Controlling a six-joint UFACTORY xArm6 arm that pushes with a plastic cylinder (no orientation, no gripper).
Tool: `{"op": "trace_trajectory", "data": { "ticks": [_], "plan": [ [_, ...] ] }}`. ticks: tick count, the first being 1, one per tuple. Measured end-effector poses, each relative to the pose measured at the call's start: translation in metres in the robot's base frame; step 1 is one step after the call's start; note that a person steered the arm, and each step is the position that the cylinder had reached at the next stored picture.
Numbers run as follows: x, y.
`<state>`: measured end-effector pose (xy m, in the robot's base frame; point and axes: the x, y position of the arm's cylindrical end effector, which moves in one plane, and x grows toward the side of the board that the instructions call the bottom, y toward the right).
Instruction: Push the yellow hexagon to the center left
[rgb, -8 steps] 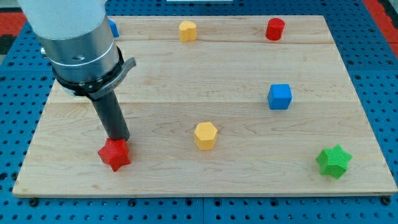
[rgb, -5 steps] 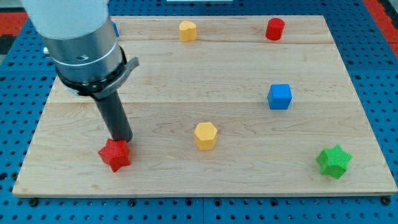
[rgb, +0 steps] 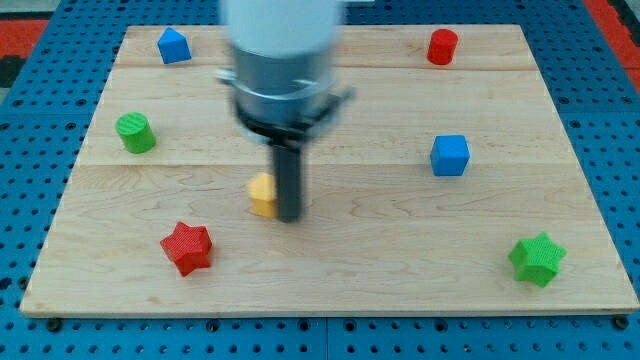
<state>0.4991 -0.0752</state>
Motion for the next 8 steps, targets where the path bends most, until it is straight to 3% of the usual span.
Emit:
{"op": "trace_trajectory", "data": {
  "ticks": [1,2,3,6,7,8],
  "plan": [
    [-0.027,-0.056],
    [-0.044,0.005],
    [-0.068,-0.072],
    [-0.04,-0.103],
    [-0.068,-0.131],
    [-0.068,-0.173]
  ]
}}
